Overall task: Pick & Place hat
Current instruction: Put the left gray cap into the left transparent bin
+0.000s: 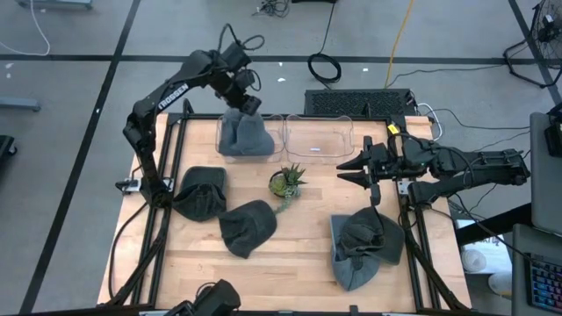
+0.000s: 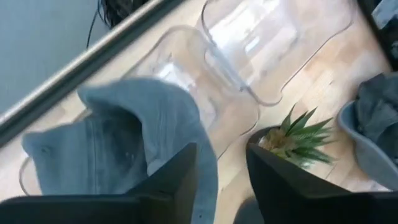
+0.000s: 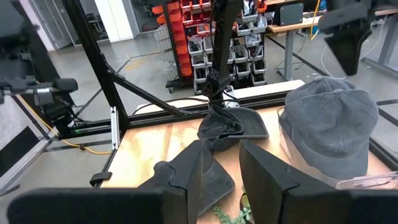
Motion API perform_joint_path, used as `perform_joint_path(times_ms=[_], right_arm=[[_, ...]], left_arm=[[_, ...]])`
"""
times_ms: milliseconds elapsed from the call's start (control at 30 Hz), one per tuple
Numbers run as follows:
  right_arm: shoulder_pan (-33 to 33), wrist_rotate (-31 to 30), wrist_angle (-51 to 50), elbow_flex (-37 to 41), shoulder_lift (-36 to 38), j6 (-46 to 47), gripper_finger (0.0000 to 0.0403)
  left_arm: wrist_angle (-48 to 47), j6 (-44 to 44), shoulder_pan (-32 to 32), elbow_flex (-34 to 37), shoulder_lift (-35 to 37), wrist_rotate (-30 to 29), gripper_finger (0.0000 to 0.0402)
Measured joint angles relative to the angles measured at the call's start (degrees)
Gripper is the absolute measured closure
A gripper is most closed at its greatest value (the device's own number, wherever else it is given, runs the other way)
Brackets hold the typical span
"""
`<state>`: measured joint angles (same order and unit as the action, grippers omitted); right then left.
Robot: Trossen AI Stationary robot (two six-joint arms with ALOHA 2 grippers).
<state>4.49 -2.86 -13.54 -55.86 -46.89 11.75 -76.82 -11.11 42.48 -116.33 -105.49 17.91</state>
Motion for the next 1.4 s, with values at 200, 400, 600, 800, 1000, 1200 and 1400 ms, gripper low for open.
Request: perform_joint_path(times_ms=[200, 400, 600, 800, 1000, 1200, 1400], right_arm=[[0.0, 0.1, 0.0, 0.0, 0.0, -0.3, 0.031], [0.0, 0.1, 0.0, 0.0, 0.0, 0.9, 0.031], [0.2, 0.1, 0.0, 0.0, 0.0, 1.3, 0.031], [0.2, 0.1, 0.0, 0.0, 0.0, 2.1, 0.031], [0.2, 0.1, 0.0, 0.0, 0.0, 4.1, 0.031], [0.2, 0.1, 0.0, 0.0, 0.0, 4.3, 0.031], [0.2, 0.1, 0.0, 0.0, 0.0, 5.1, 0.031]], left_arm=[[4.9, 6.6, -2.7, -4.8, 0.1, -0.2, 0.0219], [15.0, 21.7, -8.7, -4.9, -0.5, -1.3, 0.0216], [16.2, 29.9, -11.6, -4.7, -3.3, -5.4, 0.0216], [13.6, 32.2, -12.4, -4.7, -7.4, -13.8, 0.0216], [11.7, 31.6, -12.4, -4.7, -12.6, -18.0, 0.0215], [10.0, 32.5, -12.1, -4.7, -17.7, -18.0, 0.0215], [5.4, 31.4, -10.8, -4.7, -21.5, -18.8, 0.0215]])
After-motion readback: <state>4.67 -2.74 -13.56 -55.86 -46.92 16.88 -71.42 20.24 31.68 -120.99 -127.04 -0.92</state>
